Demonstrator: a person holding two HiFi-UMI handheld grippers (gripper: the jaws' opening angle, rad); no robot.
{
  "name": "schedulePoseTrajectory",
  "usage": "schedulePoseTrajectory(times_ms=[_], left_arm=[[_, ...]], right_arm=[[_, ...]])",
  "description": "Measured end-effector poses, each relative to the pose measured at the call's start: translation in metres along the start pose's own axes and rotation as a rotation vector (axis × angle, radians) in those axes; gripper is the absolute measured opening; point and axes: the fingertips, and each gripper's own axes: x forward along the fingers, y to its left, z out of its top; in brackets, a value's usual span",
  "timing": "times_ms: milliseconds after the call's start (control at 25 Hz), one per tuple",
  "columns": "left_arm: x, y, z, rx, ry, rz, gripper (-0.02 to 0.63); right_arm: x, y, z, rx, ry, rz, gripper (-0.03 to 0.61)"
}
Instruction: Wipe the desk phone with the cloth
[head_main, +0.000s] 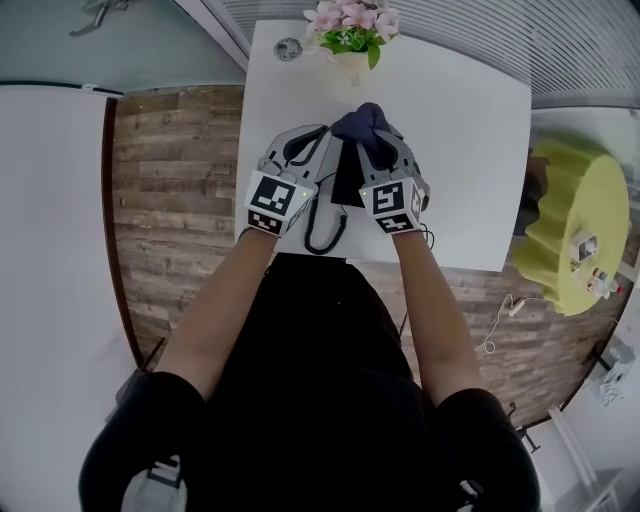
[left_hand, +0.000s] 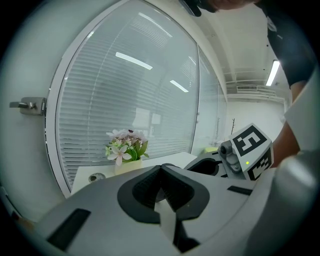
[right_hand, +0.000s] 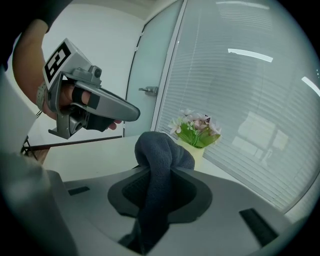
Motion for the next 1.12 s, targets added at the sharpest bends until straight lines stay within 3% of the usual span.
schedulePoseTrajectory(times_ms=[1120], left_arm=[[-0.026, -0.036, -0.056, -0.023, 0.059, 0.009, 0.011]], right_arm=[[-0.032, 0.079, -0.055, -0.061, 0.018, 0.079, 0.095]])
